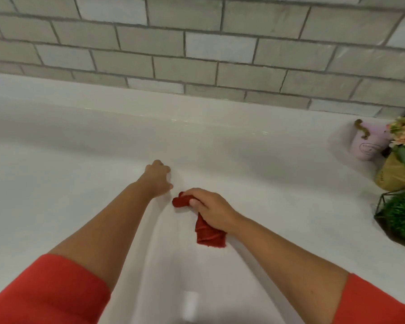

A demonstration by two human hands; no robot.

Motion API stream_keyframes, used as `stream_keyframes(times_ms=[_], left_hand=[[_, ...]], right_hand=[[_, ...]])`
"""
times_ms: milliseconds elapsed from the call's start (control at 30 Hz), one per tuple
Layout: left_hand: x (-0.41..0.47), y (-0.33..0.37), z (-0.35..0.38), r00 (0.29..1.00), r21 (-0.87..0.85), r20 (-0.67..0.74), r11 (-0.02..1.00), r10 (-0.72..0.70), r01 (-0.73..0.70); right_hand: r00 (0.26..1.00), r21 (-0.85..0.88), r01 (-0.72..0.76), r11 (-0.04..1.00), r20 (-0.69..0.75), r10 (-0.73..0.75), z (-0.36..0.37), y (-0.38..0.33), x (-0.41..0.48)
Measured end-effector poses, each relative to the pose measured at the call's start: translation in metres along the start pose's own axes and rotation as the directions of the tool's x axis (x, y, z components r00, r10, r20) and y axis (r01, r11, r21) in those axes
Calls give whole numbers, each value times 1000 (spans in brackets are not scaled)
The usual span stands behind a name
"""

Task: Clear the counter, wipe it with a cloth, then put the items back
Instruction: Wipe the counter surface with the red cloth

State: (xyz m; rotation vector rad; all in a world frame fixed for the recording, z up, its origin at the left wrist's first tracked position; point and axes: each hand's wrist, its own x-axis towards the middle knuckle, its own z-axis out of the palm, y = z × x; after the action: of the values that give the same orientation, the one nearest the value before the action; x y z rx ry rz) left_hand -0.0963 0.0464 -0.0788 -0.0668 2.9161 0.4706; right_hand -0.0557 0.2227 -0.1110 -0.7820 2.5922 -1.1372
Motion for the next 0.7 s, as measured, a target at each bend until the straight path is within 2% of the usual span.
stream_keyframes(times_ms=[67, 133, 200, 267, 300, 367, 467, 533, 700], left_hand=[[-9, 2, 7, 996, -97, -86, 994, 39, -48], [-18, 2, 11, 986, -154, -147, 983, 76, -99], [-26, 3, 13, 979, -186, -175, 973, 101, -134], [-34, 3, 12, 974, -210, -193, 965, 116, -157], [-37, 4, 12, 973, -217, -197, 962, 124, -166], [-43, 6, 12, 970, -213, -195, 959, 144, -185], [-50, 4, 11, 969, -211, -195, 958, 153, -194], [-54, 1, 10, 968, -219, -201, 956, 152, -195], [-60, -3, 8, 963, -225, -207, 949, 174, -220]], right_hand=[[998, 169, -64, 984, -7, 66, -21, 2, -13], [982, 265, -109, 958, -123, 146, -52, 21, -28], [934, 266, -209, 941, -232, 272, -87, 44, -51], [889, 146, -315, 938, -299, 345, -110, 64, -77], [872, 28, -370, 929, -336, 358, -114, 71, -84], [863, -184, -423, 887, -379, 333, -105, 75, -91], [882, -411, -446, 795, -354, 312, -67, 67, -86], [913, -480, -387, 787, -320, 253, -48, 55, -85], [918, -496, -365, 788, -336, 213, -22, 31, -86]])
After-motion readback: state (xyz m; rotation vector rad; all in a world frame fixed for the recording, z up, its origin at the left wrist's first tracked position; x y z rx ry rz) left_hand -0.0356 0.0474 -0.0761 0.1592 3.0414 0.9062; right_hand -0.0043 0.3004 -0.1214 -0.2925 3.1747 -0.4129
